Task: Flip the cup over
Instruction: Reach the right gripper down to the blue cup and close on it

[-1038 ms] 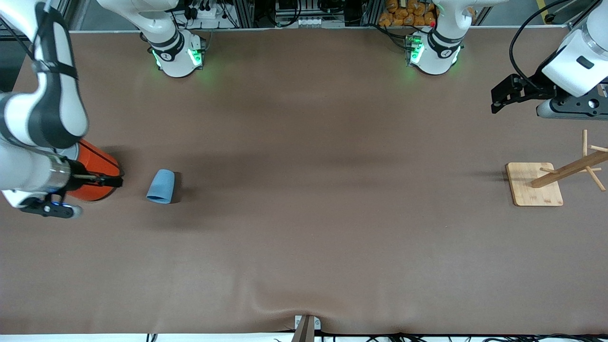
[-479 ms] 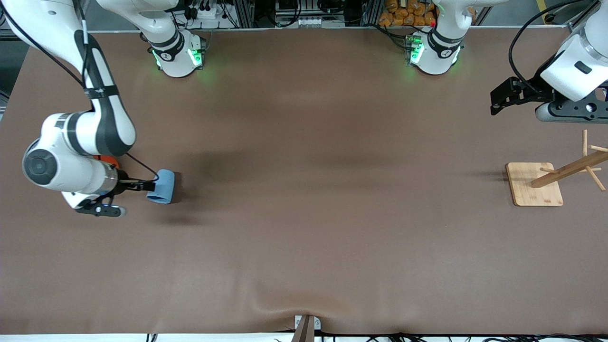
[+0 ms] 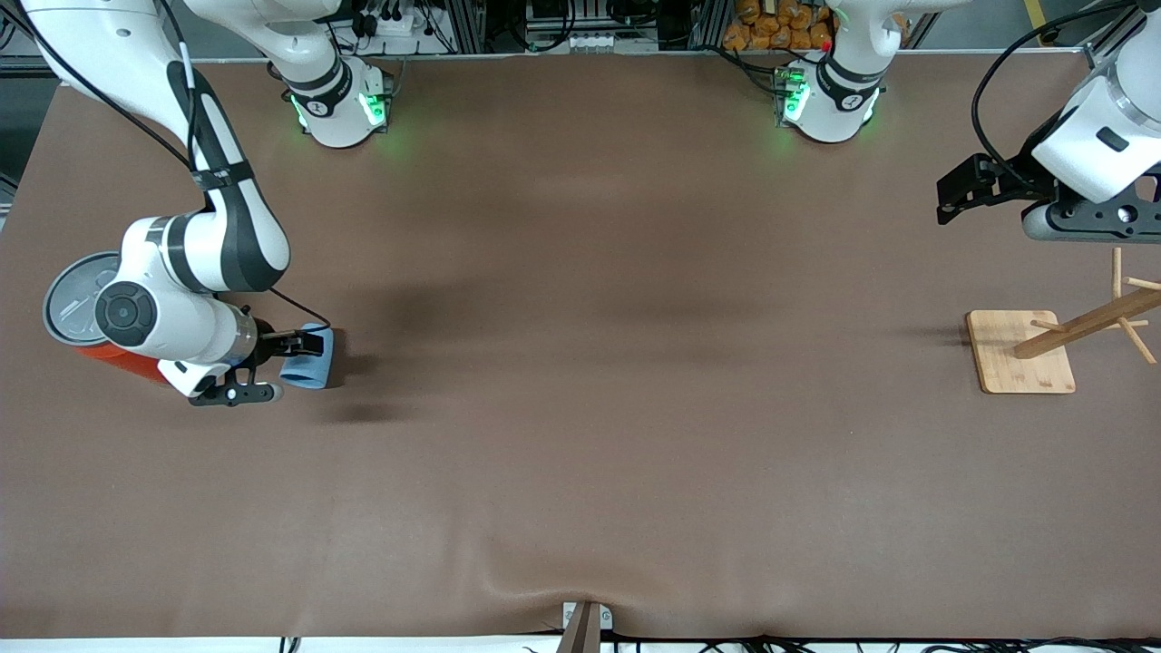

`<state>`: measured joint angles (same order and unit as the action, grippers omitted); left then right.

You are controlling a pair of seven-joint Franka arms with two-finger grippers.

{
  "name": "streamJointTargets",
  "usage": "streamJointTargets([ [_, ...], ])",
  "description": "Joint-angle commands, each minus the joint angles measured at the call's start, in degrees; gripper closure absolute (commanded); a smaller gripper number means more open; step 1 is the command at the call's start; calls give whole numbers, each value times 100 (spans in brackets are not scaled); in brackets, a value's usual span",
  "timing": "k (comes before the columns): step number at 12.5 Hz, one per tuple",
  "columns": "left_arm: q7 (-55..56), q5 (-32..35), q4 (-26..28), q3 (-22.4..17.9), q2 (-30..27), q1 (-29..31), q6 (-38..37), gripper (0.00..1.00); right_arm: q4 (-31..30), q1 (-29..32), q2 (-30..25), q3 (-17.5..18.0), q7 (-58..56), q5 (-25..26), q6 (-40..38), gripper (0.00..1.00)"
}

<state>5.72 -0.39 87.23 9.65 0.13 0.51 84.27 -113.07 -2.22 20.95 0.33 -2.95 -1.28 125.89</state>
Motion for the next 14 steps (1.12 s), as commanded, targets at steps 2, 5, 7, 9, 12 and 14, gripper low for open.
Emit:
streamJointTargets([
  [2, 96, 48, -74, 19, 31, 54, -33, 0, -646, 99, -92, 46, -171, -4, 849, 0],
  [5, 87, 31, -74, 19, 31, 177, -25, 0, -681, 117, 49, 38, -136, -4, 884, 0],
  [7, 87, 39, -57, 10, 39, 203, -25, 0, -681, 248, 181, 38, -154, -4, 1015, 0],
  [9, 87, 31, -74, 19, 66, 212, -25, 0, -681, 257, 277, 38, -145, -4, 1165, 0],
  [12, 78, 22, -65, 19, 66, 221, -25, 0, -796, 249, 296, 46, -136, -4, 1394, 26],
  [14, 70, 30, -74, 19, 66, 230, -25, 0, -796, 240, 296, 46, -127, -30, 1394, 55],
])
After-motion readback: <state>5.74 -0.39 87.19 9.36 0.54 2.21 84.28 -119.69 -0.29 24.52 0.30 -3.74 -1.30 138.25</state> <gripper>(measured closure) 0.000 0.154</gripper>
